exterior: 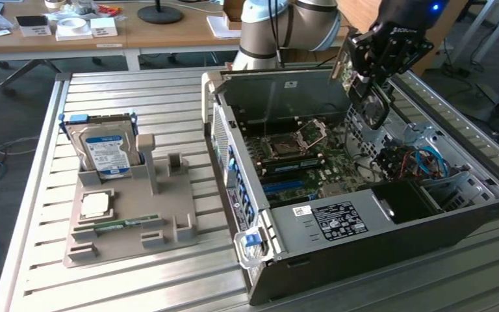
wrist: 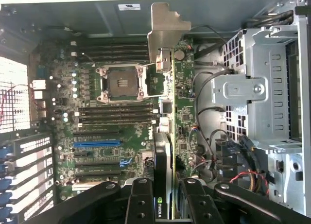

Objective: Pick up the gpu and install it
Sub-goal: 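Pick up the gpu and move the gpu toward the slot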

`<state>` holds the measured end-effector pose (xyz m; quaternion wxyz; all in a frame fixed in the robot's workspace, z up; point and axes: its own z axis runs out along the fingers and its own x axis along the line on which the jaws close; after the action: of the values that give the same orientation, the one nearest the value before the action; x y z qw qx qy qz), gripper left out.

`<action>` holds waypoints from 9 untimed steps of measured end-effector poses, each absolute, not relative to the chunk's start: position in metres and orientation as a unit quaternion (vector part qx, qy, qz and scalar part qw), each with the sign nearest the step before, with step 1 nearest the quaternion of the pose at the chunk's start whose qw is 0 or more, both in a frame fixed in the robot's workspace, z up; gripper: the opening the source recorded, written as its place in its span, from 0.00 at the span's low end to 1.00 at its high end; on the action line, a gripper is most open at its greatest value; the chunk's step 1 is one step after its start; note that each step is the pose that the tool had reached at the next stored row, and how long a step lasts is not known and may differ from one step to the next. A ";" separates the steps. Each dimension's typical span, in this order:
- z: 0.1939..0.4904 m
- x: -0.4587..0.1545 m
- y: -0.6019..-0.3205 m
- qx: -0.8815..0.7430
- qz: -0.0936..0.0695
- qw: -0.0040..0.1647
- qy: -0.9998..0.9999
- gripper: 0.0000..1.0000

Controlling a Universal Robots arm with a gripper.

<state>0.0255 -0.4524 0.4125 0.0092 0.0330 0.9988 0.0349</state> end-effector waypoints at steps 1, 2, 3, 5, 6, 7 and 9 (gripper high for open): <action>0.412 0.028 -0.452 0.033 0.035 0.009 0.999 0.27; 0.413 0.030 -0.452 0.033 0.035 0.009 0.999 0.27; 0.413 0.031 -0.452 0.033 0.035 0.009 0.999 0.27; 0.412 0.036 -0.452 0.033 0.035 0.009 0.999 0.27; 0.412 0.039 -0.452 0.033 0.035 0.009 0.999 0.27; 0.412 0.041 -0.452 0.033 0.035 0.009 0.999 0.27; 0.412 0.043 -0.452 0.033 0.035 0.009 0.999 0.27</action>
<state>0.0427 -0.4524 0.4125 0.0092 0.0329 0.9988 0.0349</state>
